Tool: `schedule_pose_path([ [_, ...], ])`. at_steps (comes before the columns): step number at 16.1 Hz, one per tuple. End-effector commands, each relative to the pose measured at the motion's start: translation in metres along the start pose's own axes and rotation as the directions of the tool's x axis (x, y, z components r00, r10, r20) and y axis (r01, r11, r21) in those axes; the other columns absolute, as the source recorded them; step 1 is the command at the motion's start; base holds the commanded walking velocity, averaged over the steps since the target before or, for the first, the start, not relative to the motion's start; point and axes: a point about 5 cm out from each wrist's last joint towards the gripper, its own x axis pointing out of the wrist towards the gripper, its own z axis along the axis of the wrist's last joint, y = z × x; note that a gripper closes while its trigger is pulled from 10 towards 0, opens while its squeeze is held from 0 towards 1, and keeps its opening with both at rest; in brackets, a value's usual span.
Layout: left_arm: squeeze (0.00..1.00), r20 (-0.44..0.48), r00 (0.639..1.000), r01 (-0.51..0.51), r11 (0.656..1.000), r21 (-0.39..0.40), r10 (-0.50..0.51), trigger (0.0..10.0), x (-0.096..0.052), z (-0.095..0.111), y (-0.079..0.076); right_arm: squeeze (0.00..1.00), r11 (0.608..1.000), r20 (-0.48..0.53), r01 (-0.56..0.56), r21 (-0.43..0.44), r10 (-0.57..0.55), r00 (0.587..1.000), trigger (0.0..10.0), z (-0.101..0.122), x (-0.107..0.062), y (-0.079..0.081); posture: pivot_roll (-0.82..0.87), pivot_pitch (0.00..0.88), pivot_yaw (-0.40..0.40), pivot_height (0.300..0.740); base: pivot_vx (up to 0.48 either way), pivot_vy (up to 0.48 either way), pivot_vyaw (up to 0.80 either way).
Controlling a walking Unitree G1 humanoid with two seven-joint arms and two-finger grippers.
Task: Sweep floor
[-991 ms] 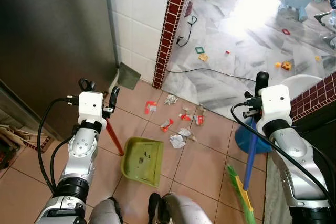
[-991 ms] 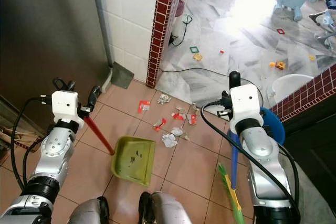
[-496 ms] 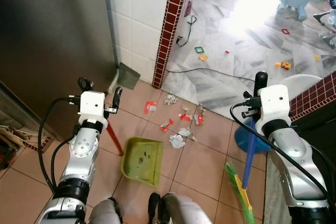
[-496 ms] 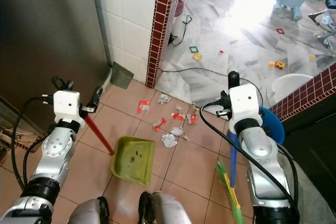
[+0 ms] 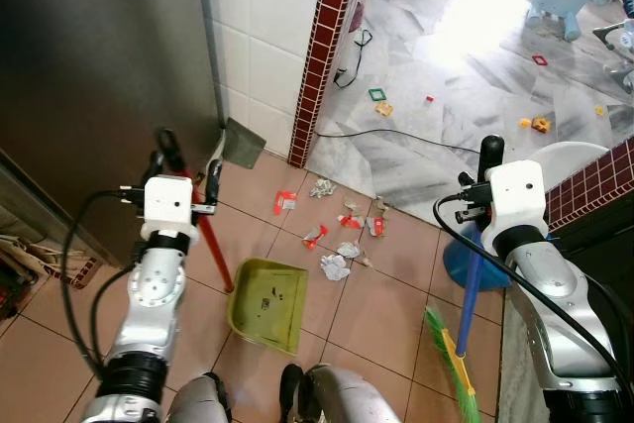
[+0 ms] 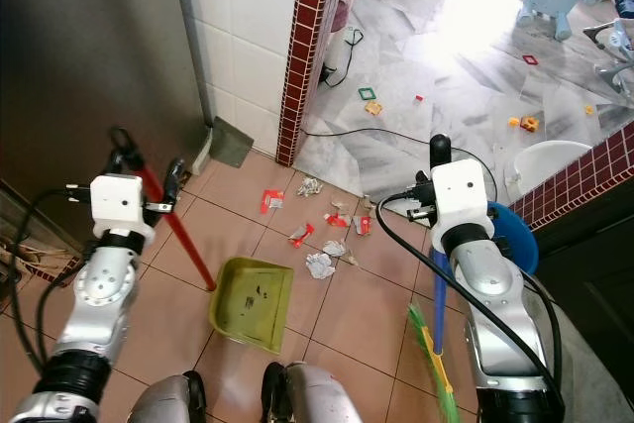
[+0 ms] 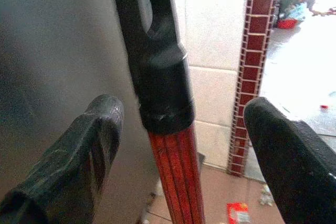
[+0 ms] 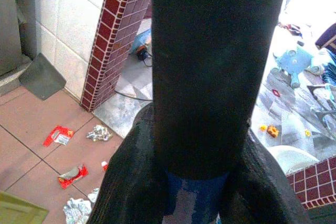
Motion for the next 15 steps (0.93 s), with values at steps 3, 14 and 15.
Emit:
schedule_pose_path([
  [3,0.0,-0.046,0.999,0.01,1.0,-0.027,-0.012,10.0,-0.001,-0.005,-0.003,0.0,0.999,0.005,0.022,-0.039,-0.022,1.0,10.0,0.001,-0.001,-0.006,-0.28,0.157,-0.187,0.74,0.0,0.0,0.0],
  [14,0.0,-0.063,0.995,0.074,0.997,-0.02,-0.076,0.0,0.016,-0.007,0.007,0.0,0.999,0.004,0.023,-0.046,-0.023,1.0,10.0,0.001,-0.001,-0.009,-0.29,0.164,-0.193,0.74,0.0,0.0,0.0],
  [15,0.0,-0.065,0.995,0.077,0.997,-0.022,-0.078,0.0,0.015,-0.007,0.007,0.0,0.999,0.004,0.023,-0.046,-0.023,1.0,10.0,0.001,-0.001,-0.009,-0.29,0.164,-0.193,0.74,0.0,0.0,0.0],
])
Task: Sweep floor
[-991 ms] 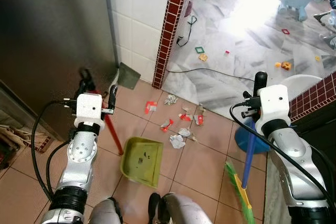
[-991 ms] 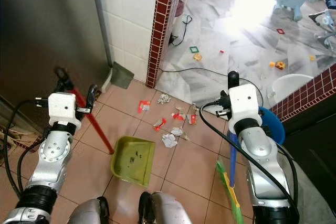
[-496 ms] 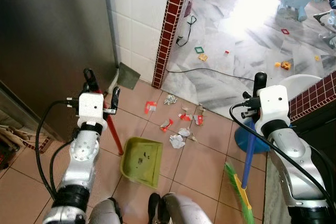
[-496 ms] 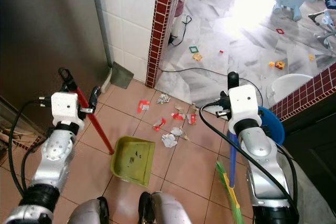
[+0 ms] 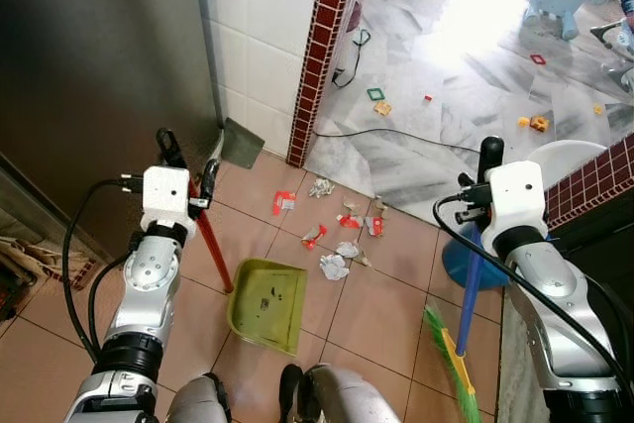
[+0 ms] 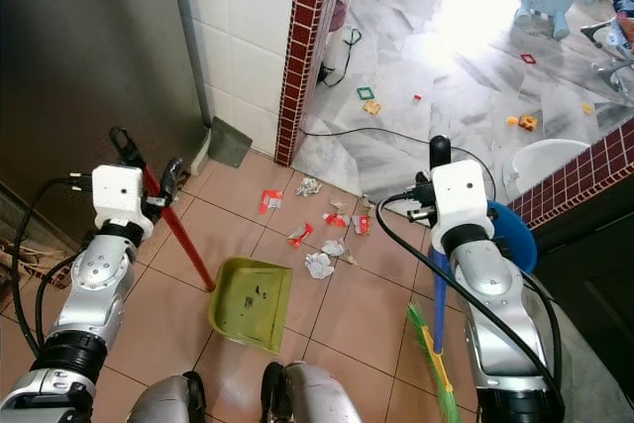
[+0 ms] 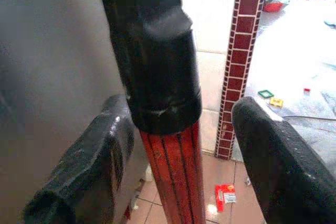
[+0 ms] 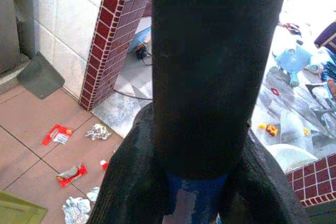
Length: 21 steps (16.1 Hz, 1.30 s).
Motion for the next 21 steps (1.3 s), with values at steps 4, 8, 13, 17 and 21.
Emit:
schedule_pose_path([
  [4,0.0,0.0,1.0,0.031,1.0,0.001,-0.031,0.0,0.0023,-0.0008,-0.0037,0.0,0.999,0.006,0.022,-0.045,-0.022,1.0,10.0,0.002,-0.0011,-0.0083,-0.29,0.163,-0.197,0.74,0.0,0.0,0.0],
  [8,0.0,0.007,1.0,0.024,1.0,0.004,-0.024,0.0,0.0038,0.0006,-0.0002,0.0,0.999,0.005,0.023,-0.047,-0.022,1.0,10.0,0.0023,-0.001,-0.0087,-0.29,0.163,-0.2,0.74,0.0,0.0,0.0],
  [13,0.0,0.016,1.0,0.026,1.0,0.012,-0.027,0.9,0.0057,0.0021,0.0004,0.0,0.999,0.005,0.021,-0.047,-0.021,1.0,10.0,0.002,-0.0012,-0.0083,-0.29,0.163,-0.2,0.74,0.0,0.0,0.0],
  [17,0.0,0.023,0.999,0.035,0.999,0.01,-0.035,0.0,0.0066,0.0031,0.0,0.0,0.999,0.003,0.022,-0.048,-0.022,1.0,10.0,0.0015,-0.0014,-0.0085,-0.29,0.163,-0.201,0.74,0.0,0.0,0.0],
  [21,0.0,0.029,0.998,0.052,0.999,-0.006,-0.052,0.0,0.0075,0.0032,-0.0029,0.0,0.999,0.006,0.023,-0.046,-0.023,1.0,10.0,0.0019,0.0017,-0.0073,-0.29,0.156,-0.196,0.74,0.0,0.0,0.0],
])
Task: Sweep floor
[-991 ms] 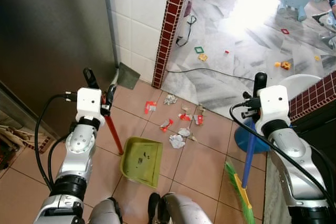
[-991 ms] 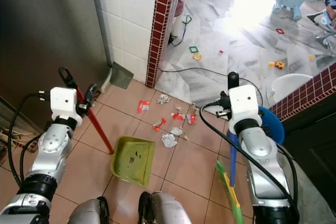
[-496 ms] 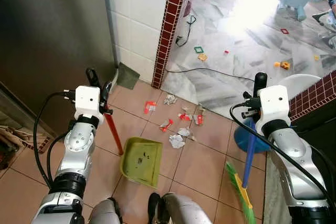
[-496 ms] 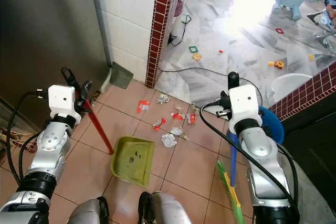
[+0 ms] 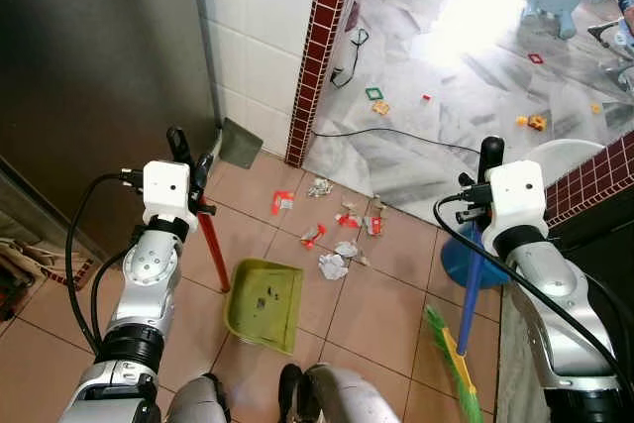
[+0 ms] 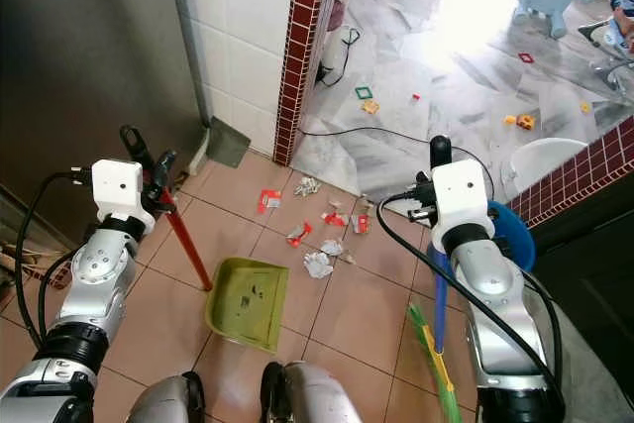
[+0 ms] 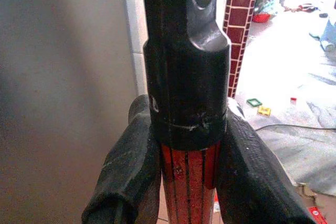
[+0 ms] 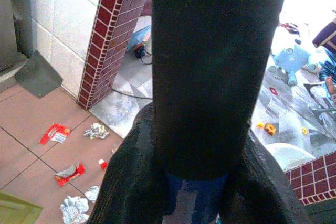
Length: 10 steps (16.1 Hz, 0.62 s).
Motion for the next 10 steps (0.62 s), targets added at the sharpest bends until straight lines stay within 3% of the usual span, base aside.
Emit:
schedule_pose_path([
  [1,0.0,0.001,0.999,0.039,0.999,0.021,-0.039,0.0,0.003,0.001,-0.005,0.0,0.999,0.014,0.023,-0.038,-0.023,1.0,10.0,0.003,0.002,-0.005,-0.28,0.149,-0.19,0.74,0.0,0.0,0.0],
  [5,0.0,0.046,0.998,0.039,0.999,0.036,-0.041,0.0,0.016,0.014,-0.009,0.0,0.999,0.047,0.039,-0.002,-0.039,0.998,10.0,0.006,0.014,0.004,-0.24,0.094,-0.146,0.74,0.0,0.0,0.0],
  [10,0.0,0.148,0.989,0.012,0.998,0.061,-0.021,0.0,0.044,0.051,0.005,0.0,0.995,0.104,0.05,0.083,-0.059,0.993,10.0,0.014,0.039,0.027,-0.16,0.012,-0.061,0.74,0.0,0.0,0.0],
])
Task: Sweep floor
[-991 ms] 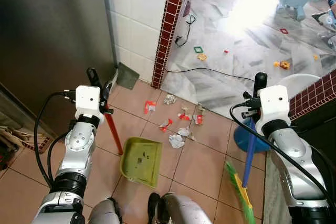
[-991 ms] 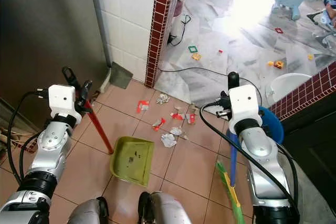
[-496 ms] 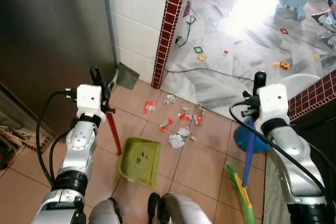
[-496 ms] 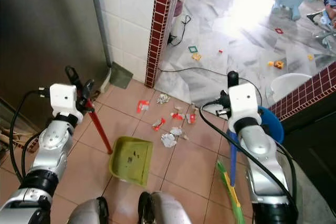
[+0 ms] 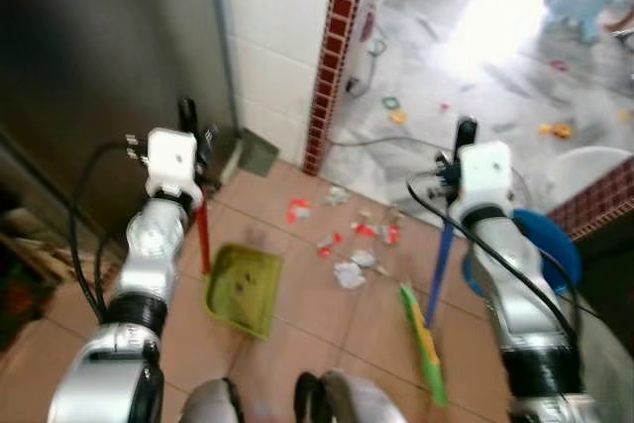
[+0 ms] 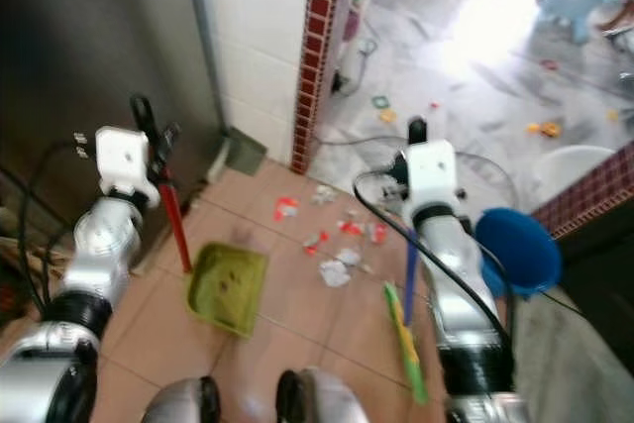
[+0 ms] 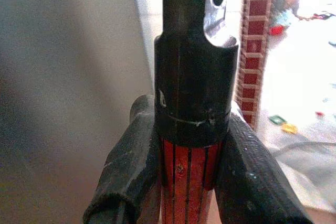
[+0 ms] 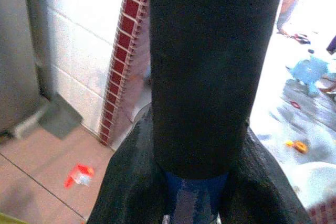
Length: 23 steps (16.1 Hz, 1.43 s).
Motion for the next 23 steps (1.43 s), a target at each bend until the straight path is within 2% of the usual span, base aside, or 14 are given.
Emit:
schedule_pose_path([
  [1,0.0,0.077,0.997,0.008,1.0,0.015,-0.009,0.0,0.011,0.019,0.003,0.0,1.0,0.04,0.018,-0.008,-0.017,0.999,10.0,0.006,0.003,-0.001,-0.16,0.007,-0.057,0.74,0.0,0.0,0.0],
  [3,0.0,0.089,0.996,-0.005,1.0,0.005,0.004,0.0,0.02,0.028,0.012,0.0,1.0,0.055,0.024,0.016,-0.025,0.998,10.0,0.007,0.01,0.006,-0.13,0.0,-0.023,0.74,0.0,0.0,0.0],
  [6,0.0,0.127,0.99,-0.052,0.996,-0.067,0.061,0.0,0.03,0.048,0.023,0.0,0.998,0.088,0.027,0.052,-0.031,0.996,10.0,0.013,0.019,0.018,-0.12,0.0,0.035,0.74,0.0,0.0,0.0],
  [7,0.0,0.137,0.988,-0.05,0.993,-0.104,0.065,0.0,0.033,0.057,0.02,0.0,0.998,0.107,0.021,0.064,-0.028,0.994,10.0,0.017,0.022,0.025,-0.12,0.019,0.047,0.74,0.0,0.0,0.0],
  [9,0.0,0.107,0.993,-0.034,0.986,-0.166,0.052,0.0,0.031,0.057,0.007,0.0,0.998,0.126,0.008,0.064,-0.016,0.992,10.0,0.02,0.024,0.034,-0.11,0.0,0.065,0.74,0.0,0.0,0.0],
  [10,0.0,0.124,0.992,0.04,0.982,-0.184,-0.017,0.0,0.035,0.064,-0.007,0.0,0.997,0.134,0.016,0.08,-0.026,0.991,10.0,0.025,0.035,0.038,-0.08,0.0,0.019,0.74,0.0,0.0,0.0],
  [11,0.0,0.156,0.987,0.06,0.984,-0.169,-0.034,1.0,0.041,0.078,-0.009,0.0,0.996,0.163,-0.002,0.092,-0.013,0.987,10.0,0.036,0.043,0.044,-0.05,0.0,0.045,0.74,0.0,0.0,0.0],
  [12,0.0,0.202,0.979,0.067,0.987,-0.143,-0.037,9.8,0.053,0.1,-0.01,0.0,0.997,0.244,-0.058,0.059,0.041,0.969,10.0,0.06,0.054,0.052,-0.06,0.0,0.042,0.74,0.0,0.0,0.0],
  [13,0.0,0.216,0.976,0.073,0.989,-0.131,-0.043,9.8,0.055,0.107,-0.01,0.0,0.997,0.276,-0.069,0.031,0.058,0.959,10.0,0.066,0.057,0.054,-0.07,0.0,0.046,0.74,0.0,0.0,0.0],
  [17,0.0,0.205,0.978,0.076,0.988,-0.135,-0.047,9.8,0.054,0.109,-0.01,0.0,0.997,0.285,-0.068,0.028,0.057,0.957,10.0,0.067,0.06,0.055,-0.07,0.0,0.046,0.74,0.0,0.0,0.0],
  [18,0.0,0.145,0.988,0.069,0.985,-0.16,-0.046,10.0,0.034,0.083,-0.022,0.0,1.0,0.261,-0.004,0.013,0.0,0.965,10.0,0.052,0.053,0.043,-0.08,0.0,0.019,0.74,0.0,0.0,0.0],
  [19,0.0,0.06,0.997,0.055,0.976,-0.211,-0.043,10.0,0.002,0.054,-0.035,0.0,0.997,0.243,0.078,-0.026,-0.07,0.967,10.0,0.037,0.042,0.028,-0.09,0.0,0.013,0.74,0.0,0.0,0.0],
  [20,0.0,0.017,0.999,0.042,0.968,-0.247,-0.039,10.0,-0.01,0.046,-0.038,0.0,0.994,0.262,0.093,-0.053,-0.076,0.962,10.0,0.04,0.04,0.025,-0.09,0.0,0.005,0.74,0.0,0.0,0.0],
  [23,0.0,0.004,0.999,0.052,0.953,-0.297,-0.053,10.0,-0.018,0.05,-0.035,0.0,0.996,0.301,0.028,-0.086,-0.001,0.954,10.0,0.055,0.044,0.033,-0.07,0.0,0.008,0.74,0.0,0.0,0.0],
])
